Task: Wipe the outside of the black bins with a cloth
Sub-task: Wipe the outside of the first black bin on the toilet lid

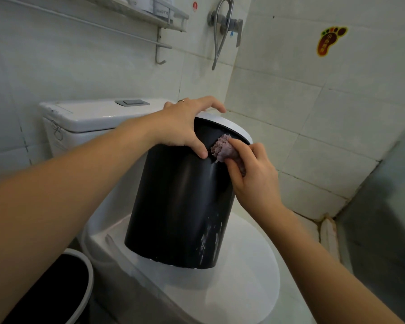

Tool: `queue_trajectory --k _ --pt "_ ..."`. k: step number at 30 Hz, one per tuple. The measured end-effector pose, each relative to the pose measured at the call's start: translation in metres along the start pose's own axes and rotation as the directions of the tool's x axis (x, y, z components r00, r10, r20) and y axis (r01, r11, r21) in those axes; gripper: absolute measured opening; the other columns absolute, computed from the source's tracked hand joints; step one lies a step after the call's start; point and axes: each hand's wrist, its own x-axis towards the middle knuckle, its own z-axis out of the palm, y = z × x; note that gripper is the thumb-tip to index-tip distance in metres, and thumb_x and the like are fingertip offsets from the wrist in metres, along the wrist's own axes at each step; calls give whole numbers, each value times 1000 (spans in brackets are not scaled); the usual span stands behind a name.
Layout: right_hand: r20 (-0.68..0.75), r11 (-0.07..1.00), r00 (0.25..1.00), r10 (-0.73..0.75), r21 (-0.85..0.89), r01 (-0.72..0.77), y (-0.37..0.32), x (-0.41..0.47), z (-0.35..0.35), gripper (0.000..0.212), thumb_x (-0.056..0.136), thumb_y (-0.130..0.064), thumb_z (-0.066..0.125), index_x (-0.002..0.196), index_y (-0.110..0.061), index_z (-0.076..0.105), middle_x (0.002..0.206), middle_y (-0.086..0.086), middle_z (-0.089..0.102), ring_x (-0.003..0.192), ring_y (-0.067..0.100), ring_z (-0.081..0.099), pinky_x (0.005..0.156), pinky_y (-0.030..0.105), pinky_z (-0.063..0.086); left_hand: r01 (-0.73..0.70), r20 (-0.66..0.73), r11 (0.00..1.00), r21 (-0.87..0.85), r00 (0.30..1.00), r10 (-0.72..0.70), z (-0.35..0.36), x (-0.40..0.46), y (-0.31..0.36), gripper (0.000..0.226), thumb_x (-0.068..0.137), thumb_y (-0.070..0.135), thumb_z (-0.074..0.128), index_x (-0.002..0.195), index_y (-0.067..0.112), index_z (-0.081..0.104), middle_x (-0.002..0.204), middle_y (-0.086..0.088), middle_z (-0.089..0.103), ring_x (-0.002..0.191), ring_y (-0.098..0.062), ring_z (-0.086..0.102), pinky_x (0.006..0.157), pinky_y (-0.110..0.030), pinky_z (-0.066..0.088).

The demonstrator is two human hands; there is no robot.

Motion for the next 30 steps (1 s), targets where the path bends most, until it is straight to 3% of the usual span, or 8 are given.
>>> queue_trajectory --k 2,5,10,12,18,20,25,30 --pt "8 1000 1000 -12 7 12 0 3 -3 40 94 -23 64 133 -19 58 106 4 58 83 20 57 67 32 48 -5 16 999 -44 1000 6 -2 -1 -1 92 54 29 93 125 61 43 131 6 51 122 -25 45 106 -46 40" --pt "3 1000 1000 -22 0 22 0 8 -8 38 92 -27 65 129 -22 58 113 -2 62 93 17 59 72 28 45 -17 36 990 -139 999 23 -1 1 -4 90 53 20 93 125 55 51 124 13 57 113 -16 56 100 -42 49" --pt "39 999 999 -38 0 38 -1 12 -14 35 92 -26 67 125 -17 63 108 2 61 90 22 60 71 35 50 -2 63 986 -166 998 12 -1 5 -10 85 55 19 93 121 54 53 119 14 59 106 -14 61 89 -35 54" --pt "62 994 993 -105 -19 106 -2 8 -16 35 89 -23 70 123 -14 65 102 5 61 85 23 60 66 35 50 11 69 991 -137 998 -1 -2 7 -9 84 55 20 93 118 56 50 116 10 58 103 -16 61 83 -35 55" --pt "161 914 907 -389 -51 402 3 -21 -20 34 86 -22 70 118 -12 69 93 6 62 78 21 59 57 35 53 44 72 997 -70 997 -39 -1 6 -4 84 58 17 91 115 57 45 120 -3 54 102 -23 58 86 -42 54" --pt "123 914 915 -384 -93 396 3 -15 -21 31 85 -21 68 115 -13 70 91 6 62 76 23 59 53 36 51 48 72 997 -54 996 -44 1 6 -1 84 58 18 90 116 57 44 120 -5 52 104 -26 57 89 -43 53" --pt "2 983 988 -151 -109 151 -3 13 -19 30 86 -19 70 116 -14 69 92 7 59 76 27 58 56 30 44 51 81 998 -30 996 -48 1 4 4 83 60 19 89 117 58 42 121 -6 50 104 -28 56 88 -45 54" --pt "120 932 934 -338 -99 350 -4 -22 -19 33 84 -21 67 116 -14 69 91 7 59 74 23 56 53 34 49 71 52 997 9 996 -72 2 1 1 86 63 23 89 123 60 40 119 -5 44 110 -30 50 98 -44 46"
